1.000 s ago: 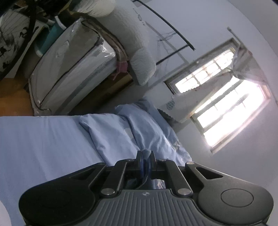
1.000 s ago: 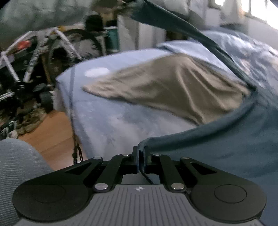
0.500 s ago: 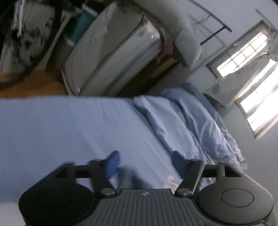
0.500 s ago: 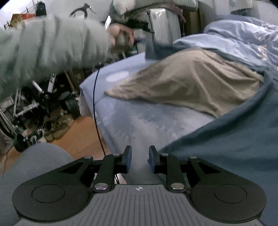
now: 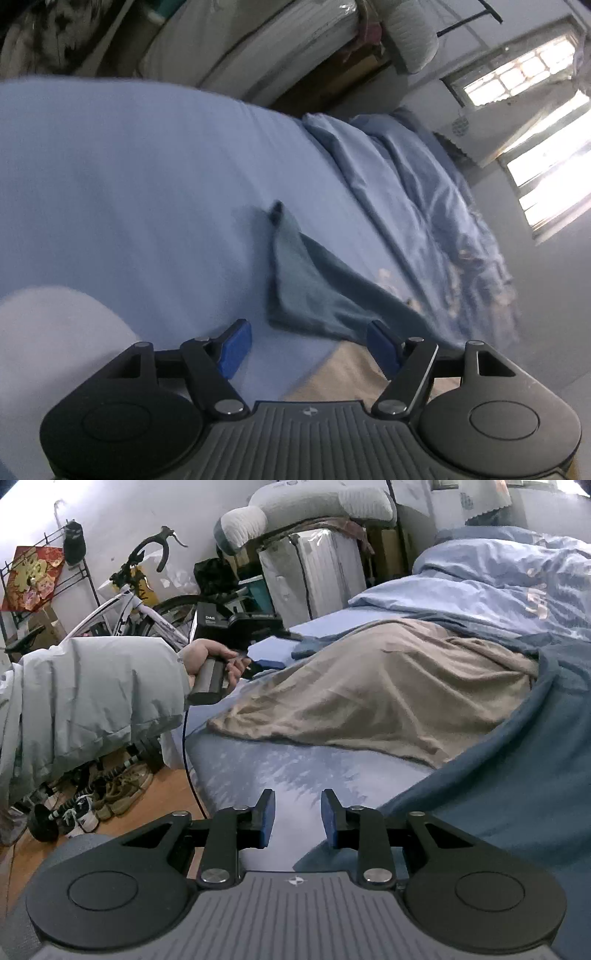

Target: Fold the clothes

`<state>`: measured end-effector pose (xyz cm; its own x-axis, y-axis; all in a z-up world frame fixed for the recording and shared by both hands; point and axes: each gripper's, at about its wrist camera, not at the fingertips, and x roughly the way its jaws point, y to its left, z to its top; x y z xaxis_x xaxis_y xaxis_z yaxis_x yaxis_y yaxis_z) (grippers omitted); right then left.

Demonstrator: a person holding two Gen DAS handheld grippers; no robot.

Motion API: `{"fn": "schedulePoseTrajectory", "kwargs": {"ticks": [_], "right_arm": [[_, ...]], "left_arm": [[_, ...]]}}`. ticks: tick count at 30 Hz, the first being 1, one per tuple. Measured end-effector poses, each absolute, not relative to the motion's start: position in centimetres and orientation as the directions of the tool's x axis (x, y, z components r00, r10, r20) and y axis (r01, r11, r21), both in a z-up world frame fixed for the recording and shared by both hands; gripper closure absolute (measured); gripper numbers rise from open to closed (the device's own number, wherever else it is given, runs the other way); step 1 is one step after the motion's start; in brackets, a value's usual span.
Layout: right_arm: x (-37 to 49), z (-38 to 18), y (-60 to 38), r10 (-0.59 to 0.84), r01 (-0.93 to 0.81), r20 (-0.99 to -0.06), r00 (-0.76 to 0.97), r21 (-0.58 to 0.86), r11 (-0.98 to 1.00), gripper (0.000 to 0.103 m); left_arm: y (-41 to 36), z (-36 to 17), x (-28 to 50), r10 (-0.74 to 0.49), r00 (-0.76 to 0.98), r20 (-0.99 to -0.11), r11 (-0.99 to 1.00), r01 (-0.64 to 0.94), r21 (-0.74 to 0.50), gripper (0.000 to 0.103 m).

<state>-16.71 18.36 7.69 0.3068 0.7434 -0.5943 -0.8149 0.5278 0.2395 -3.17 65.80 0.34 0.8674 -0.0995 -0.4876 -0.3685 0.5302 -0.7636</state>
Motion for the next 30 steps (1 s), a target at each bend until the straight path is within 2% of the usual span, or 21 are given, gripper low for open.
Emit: {"fn": "schedulePoseTrajectory", "kwargs": {"ticks": [2,3,5,6,7,12,18,22,25,29,30], "right_arm": [[-16.7,7.5,18.5,0.742,-0.813,-0.596,0.307,0.242,0.530,0.074],[-16.7,7.4,18.5,0.742,-0.811,-0.596,0.308,0.243,0.532,0.074],[-16.6,7.3,18.4,0.741,-0.806,-0.595,0.312,0.247,0.538,0.074],[-16.5,7.3,18.3,0.740,-0.804,-0.596,0.313,0.248,0.541,0.074],[-16.3,7.2,18.2,0.737,-0.801,-0.596,0.317,0.248,0.545,0.074],[-15.5,7.0,17.6,0.732,-0.778,-0.590,0.341,0.259,0.572,0.074],[-15.3,6.8,16.9,0.738,-0.770,-0.581,0.345,0.275,0.576,0.074],[-15.6,6.8,16.8,0.745,-0.774,-0.575,0.337,0.282,0.567,0.074],[-15.9,6.9,16.9,0.754,-0.781,-0.569,0.329,0.284,0.556,0.074],[-16.4,7.3,17.0,0.759,-0.793,-0.565,0.323,0.276,0.543,0.074],[-16.5,7.4,16.9,0.760,-0.795,-0.563,0.324,0.274,0.542,0.074]], "left_arm": [[65.9,0.1,-2.4,-0.094,0.871,-0.482,0.497,-0.378,-0.781,0.036],[66.0,0.0,-2.0,-0.085,0.873,-0.481,0.482,-0.386,-0.786,0.043],[66.5,-0.4,-1.3,-0.061,0.872,-0.486,0.442,-0.413,-0.796,0.071],[66.8,-0.8,-1.0,-0.044,0.866,-0.498,0.420,-0.437,-0.796,0.097],[67.0,-1.0,-0.8,-0.028,0.863,-0.504,0.413,-0.449,-0.792,0.103],[66.5,0.4,-2.0,0.005,0.905,-0.425,0.439,-0.383,-0.812,0.103],[64.9,5.9,-6.5,0.020,0.981,-0.195,0.373,-0.189,-0.909,0.103],[64.6,10.0,-7.2,0.078,0.990,-0.114,0.340,-0.134,-0.931,0.103],[65.8,10.9,-5.2,0.126,0.983,-0.133,0.330,-0.168,-0.929,0.103],[69.0,8.4,-0.7,0.208,0.935,-0.289,0.277,-0.339,-0.899,0.103],[69.7,7.6,0.3,0.223,0.926,-0.305,0.286,-0.361,-0.888,0.100]]}}
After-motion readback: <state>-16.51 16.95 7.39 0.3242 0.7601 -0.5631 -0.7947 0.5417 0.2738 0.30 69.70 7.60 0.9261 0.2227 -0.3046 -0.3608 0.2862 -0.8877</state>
